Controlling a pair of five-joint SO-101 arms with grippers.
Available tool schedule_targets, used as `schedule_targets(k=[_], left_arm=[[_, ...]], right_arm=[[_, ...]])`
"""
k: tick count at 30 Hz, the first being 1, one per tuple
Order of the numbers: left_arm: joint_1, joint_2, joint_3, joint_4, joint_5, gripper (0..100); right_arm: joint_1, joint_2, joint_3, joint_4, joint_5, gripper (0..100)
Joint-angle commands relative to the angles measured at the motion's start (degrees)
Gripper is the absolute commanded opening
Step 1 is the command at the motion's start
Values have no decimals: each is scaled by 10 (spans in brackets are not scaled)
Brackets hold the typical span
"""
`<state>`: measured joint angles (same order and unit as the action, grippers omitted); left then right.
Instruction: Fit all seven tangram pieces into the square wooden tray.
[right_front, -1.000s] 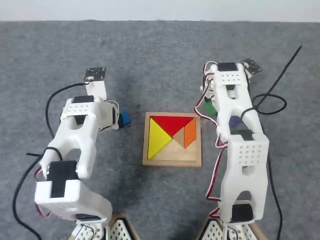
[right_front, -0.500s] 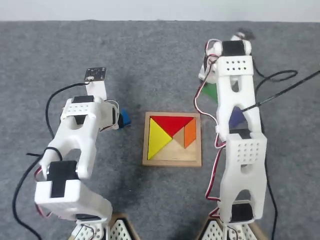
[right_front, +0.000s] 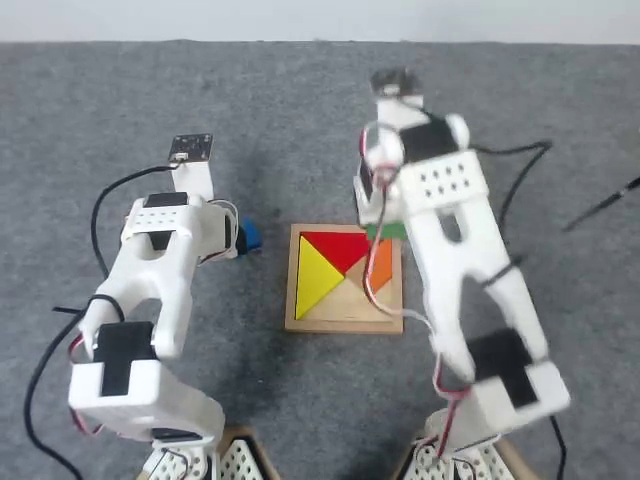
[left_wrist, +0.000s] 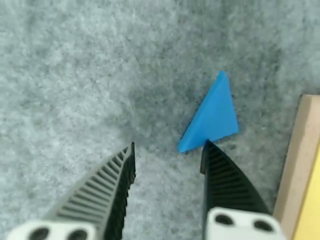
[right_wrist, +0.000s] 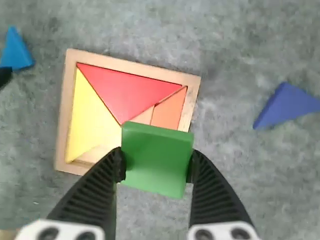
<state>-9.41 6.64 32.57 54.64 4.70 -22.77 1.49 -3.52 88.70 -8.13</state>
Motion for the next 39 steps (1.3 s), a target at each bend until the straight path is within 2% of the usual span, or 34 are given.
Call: schedule_targets(k=[1, 4, 7, 12, 18, 25, 33, 39], left_arm=[[4, -11, 1, -11, -1, 206], [4, -11, 1, -11, -1, 206], [4, -11, 1, -11, -1, 206], [4, -11, 1, -11, -1, 206], [4, -11, 1, -11, -1, 206], [4, -11, 1, -11, -1, 206], [4, -11, 1, -11, -1, 206], [4, -11, 1, -11, -1, 206]], right_arm=[[-62, -67, 168, -105, 71, 6], [-119, -73, 265, -190, 114, 6], [-131, -65, 287, -232, 131, 6], [-136, -43, 287, -239, 135, 6], [-182, -3, 289, -234, 187, 7], [-165, 21, 288, -233, 187, 17], [-153, 20, 278, -239, 193, 227], [-161, 19, 265, -239, 215, 292]])
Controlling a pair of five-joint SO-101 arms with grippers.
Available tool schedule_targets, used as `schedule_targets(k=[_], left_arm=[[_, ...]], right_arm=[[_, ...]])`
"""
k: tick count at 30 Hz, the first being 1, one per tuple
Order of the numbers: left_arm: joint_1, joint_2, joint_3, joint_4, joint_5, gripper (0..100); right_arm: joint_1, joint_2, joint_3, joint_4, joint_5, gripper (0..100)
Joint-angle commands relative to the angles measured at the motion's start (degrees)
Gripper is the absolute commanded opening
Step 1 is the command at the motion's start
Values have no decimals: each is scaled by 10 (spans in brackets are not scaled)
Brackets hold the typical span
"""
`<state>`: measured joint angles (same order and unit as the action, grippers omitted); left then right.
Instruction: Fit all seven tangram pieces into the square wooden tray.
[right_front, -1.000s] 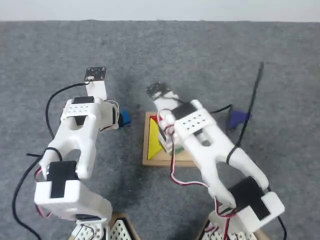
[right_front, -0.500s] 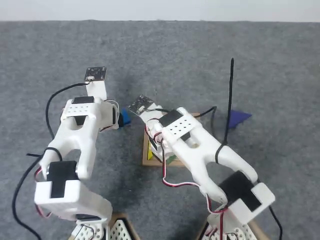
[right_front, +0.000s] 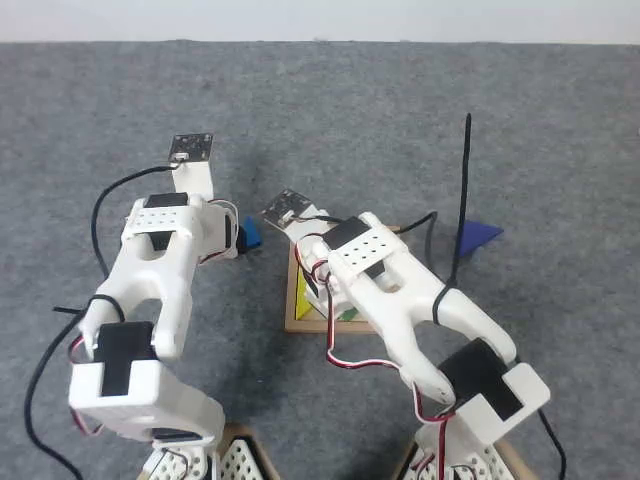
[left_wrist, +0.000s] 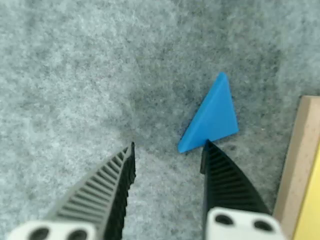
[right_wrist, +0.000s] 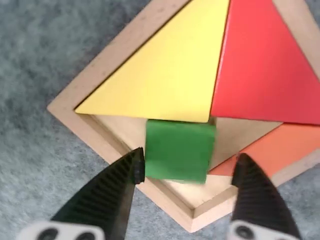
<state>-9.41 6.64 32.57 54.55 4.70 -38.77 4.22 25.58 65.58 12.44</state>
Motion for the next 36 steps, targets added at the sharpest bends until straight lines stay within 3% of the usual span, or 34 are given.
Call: schedule_targets(k=[1, 6, 8, 14, 16, 20, 27, 31, 36], left_arm=[[4, -11, 1, -10, -1, 206], [4, -11, 1, -10, -1, 206], [4, -11, 1, -10, -1, 206], [4, -11, 1, -10, -1, 206], [5, -11, 1, -10, -1, 206], [23, -11, 2, -10, -1, 206], [22, -15, 14, -12, -1, 206], [22, -15, 14, -12, -1, 206], [22, -15, 14, -12, -1, 206]], right_arm=[[-4, -8, -27, -7, 10, 294], [3, -36, -30, 4, 8, 293], [36, -72, -32, 25, 7, 292], [283, -233, -27, 40, 6, 292], [335, -233, -23, 44, 1, 292], [365, -160, -4, 22, -152, 292], [348, -26, -57, -75, -549, 292], [353, 33, -121, -75, -603, 292], [369, 104, -182, -77, -615, 292]])
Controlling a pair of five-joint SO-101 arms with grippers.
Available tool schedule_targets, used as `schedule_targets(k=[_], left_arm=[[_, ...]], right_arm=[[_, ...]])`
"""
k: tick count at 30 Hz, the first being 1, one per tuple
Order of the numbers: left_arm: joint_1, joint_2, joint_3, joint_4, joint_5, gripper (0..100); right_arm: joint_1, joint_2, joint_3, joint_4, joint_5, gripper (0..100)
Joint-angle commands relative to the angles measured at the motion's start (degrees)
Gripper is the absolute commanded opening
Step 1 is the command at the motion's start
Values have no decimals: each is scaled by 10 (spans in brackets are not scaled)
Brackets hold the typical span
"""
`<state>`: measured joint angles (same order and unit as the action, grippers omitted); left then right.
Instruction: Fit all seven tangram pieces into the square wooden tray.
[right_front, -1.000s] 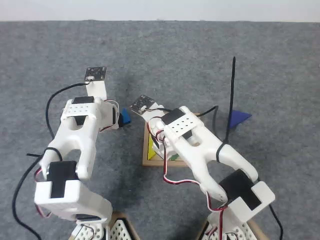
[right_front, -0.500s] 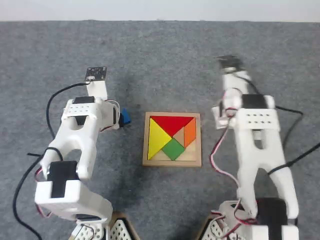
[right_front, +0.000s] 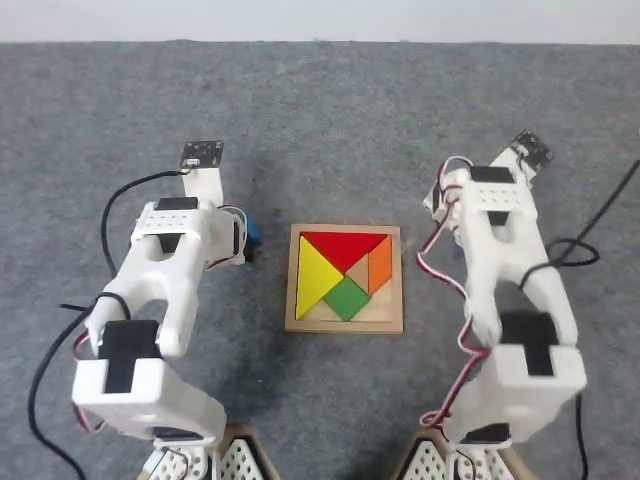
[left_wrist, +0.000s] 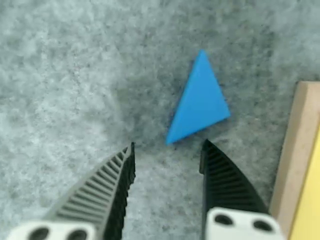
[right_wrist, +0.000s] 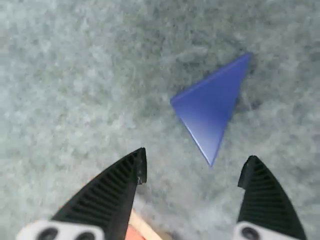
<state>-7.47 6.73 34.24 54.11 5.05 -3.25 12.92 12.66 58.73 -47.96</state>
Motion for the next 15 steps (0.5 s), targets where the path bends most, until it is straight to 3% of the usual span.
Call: schedule_targets(k=[1, 15], left_arm=[[3, -16, -3, -8, -4, 206], [3, -16, -3, -7, -4, 206]], right_arm=[[17, 33, -60, -9, -11, 292], [56, 126, -139, -8, 18, 292]])
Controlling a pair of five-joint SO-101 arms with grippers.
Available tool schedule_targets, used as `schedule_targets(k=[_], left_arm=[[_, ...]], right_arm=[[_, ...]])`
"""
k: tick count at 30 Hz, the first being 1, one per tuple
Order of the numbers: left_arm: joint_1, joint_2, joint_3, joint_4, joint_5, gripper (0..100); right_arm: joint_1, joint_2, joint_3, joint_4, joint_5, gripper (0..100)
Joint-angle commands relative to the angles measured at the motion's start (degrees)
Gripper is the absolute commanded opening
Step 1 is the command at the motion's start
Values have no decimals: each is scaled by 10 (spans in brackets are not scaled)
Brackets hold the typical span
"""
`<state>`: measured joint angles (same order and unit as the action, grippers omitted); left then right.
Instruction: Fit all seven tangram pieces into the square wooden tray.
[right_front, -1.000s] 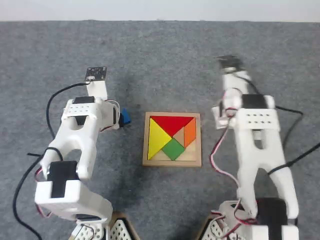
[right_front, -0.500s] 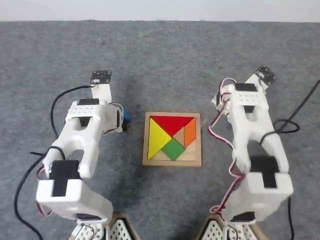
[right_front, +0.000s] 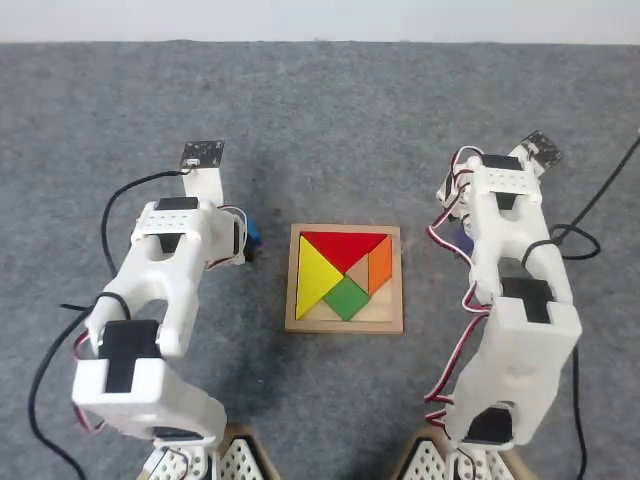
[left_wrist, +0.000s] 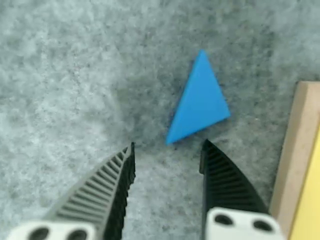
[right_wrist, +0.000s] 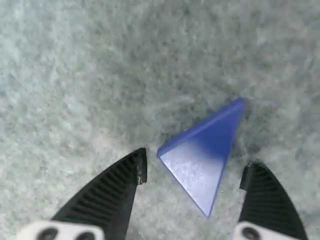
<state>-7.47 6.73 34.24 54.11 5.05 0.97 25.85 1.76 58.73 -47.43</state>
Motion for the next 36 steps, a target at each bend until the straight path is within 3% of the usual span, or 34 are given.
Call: schedule_targets(k=[1, 8, 15, 22, 28, 34, 36], left_arm=[[3, -16, -3, -7, -4, 206], [3, -16, -3, -7, -4, 206], [3, -16, -3, -7, -4, 206], [3, -16, -3, -7, -4, 206], [3, -16, -3, -7, -4, 206], [3, -16, -3, -7, -4, 206], [3, -16, -3, -7, -4, 206]], right_arm=[[14, -3, -30, -9, 13, 291], [15, 2, -37, -16, 17, 114], [15, 2, -38, -11, 18, 102], [4, -22, -62, 62, 120, 100], [-25, -95, -111, 170, 360, 100], [-86, -188, -145, 244, 734, 101], [-94, -206, -144, 246, 760, 102]])
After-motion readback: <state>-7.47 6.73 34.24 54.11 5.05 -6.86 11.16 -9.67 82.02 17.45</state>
